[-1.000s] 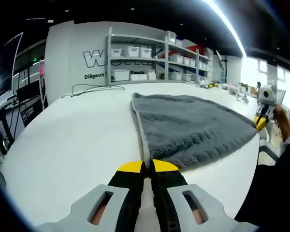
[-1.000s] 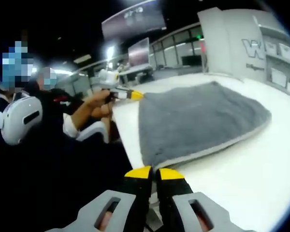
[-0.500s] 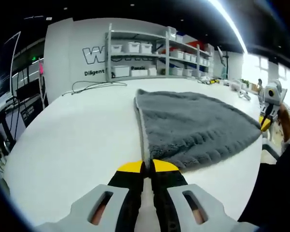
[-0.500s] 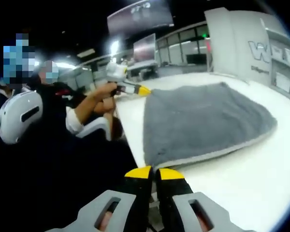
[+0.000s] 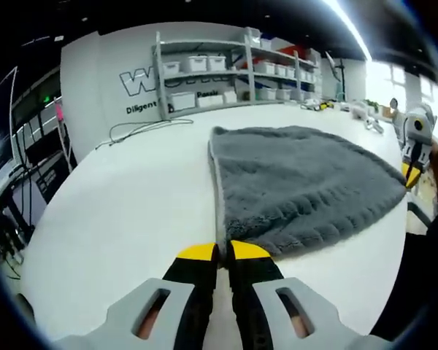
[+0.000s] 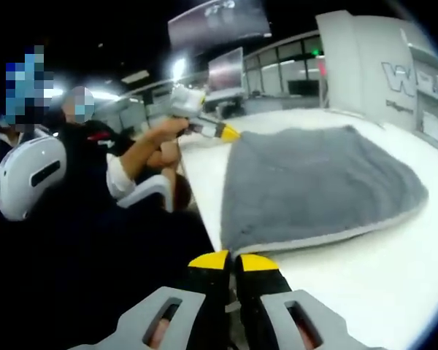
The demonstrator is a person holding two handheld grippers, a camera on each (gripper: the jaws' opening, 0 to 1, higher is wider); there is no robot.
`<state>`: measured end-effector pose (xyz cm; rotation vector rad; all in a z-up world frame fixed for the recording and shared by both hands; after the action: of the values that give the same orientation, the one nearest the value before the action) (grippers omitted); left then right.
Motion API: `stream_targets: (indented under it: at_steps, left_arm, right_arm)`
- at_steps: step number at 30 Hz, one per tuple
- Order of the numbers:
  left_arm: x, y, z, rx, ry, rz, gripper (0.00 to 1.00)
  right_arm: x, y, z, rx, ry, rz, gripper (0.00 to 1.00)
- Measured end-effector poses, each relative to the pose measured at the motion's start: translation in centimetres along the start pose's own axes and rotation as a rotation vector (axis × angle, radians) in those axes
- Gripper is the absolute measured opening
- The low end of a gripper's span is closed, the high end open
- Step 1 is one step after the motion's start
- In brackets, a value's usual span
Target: Open the folded towel by lifting each exposed corner and separating the folded layers until the towel lies flat within the target outline without major curled edges
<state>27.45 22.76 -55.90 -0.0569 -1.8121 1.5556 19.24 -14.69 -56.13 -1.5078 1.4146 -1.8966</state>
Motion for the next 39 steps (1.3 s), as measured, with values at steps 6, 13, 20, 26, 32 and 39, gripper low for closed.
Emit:
stream_targets:
  at_steps: [6,13,20,26,32,39]
  left_arm:
    - [0.0,0.0,-0.3,0.002,0.003,-0.016,0.06]
    - [-0.1,-0.2,-0.3,-0.037,-0.004,-0.06,0.06]
    - [-0.5,-0.6,-1.3,-0.046,-0.011,-0.09,0.06]
    - [-0.8,-0.9,-1.8,-0.059,-0.023,-0.106,0.06]
    - [-1.2,-1.2,-2.3,-0.071,-0.031,-0.114,0.06]
    - [-2.0,-2.0,-3.8,-0.094,-0.045,-0.142,0.06]
  right_arm:
    - [-0.3,-0.3,-0.4,0.018,-0.008,-0.008,0.0]
    - [-0.6,-0.7,-1.1,0.063,-0.016,-0.023,0.0]
    - [-1.1,-1.2,-1.8,0.085,-0.037,-0.029,0.0]
    - [-1.7,-1.3,-2.5,0.096,-0.06,-0.032,0.0]
    - [-2.0,-1.6,-3.0,0.104,-0.077,-0.034,0.0]
    - [-2.8,-2.0,-3.7,0.112,-0.1,-0.036,0.0]
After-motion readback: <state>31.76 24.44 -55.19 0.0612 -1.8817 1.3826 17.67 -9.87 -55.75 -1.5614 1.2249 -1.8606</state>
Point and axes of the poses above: the point that each gripper's makers call its tool centre point, and the gripper's own axes: x roughly backward along the fingers, z roughly to its right, y roughly out of its underside, the point moved 7 cm from there along x, roughly backward along the fingers, and after that the axes turned 11 degrees about y, right-handed, at the moved point
